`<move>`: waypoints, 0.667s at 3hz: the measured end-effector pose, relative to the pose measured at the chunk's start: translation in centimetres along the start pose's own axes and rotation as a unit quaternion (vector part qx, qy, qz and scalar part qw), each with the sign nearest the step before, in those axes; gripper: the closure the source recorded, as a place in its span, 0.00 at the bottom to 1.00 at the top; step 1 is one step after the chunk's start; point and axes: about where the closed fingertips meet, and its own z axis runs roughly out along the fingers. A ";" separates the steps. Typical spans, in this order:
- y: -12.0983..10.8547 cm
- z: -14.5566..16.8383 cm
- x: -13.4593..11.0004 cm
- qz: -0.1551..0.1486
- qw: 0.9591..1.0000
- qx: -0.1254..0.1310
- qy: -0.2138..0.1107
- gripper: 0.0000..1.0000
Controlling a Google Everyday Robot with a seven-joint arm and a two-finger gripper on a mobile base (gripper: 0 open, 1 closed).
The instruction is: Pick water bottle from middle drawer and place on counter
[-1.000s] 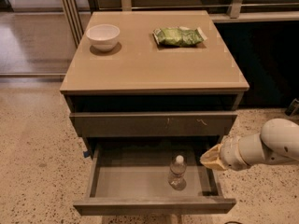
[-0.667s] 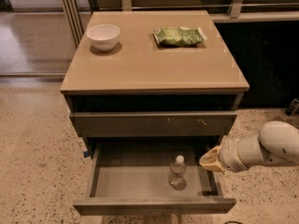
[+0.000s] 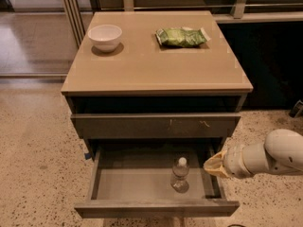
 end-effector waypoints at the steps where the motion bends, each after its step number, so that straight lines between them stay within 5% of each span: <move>1: 0.2 1.3 0.6 -0.006 1.000 0.004 -0.012 0.39; 2: 0.1 2.9 1.0 -0.009 1.000 0.003 -0.024 0.37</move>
Offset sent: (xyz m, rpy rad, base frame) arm 0.0087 0.0143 -0.0453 0.0610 -0.0477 0.0148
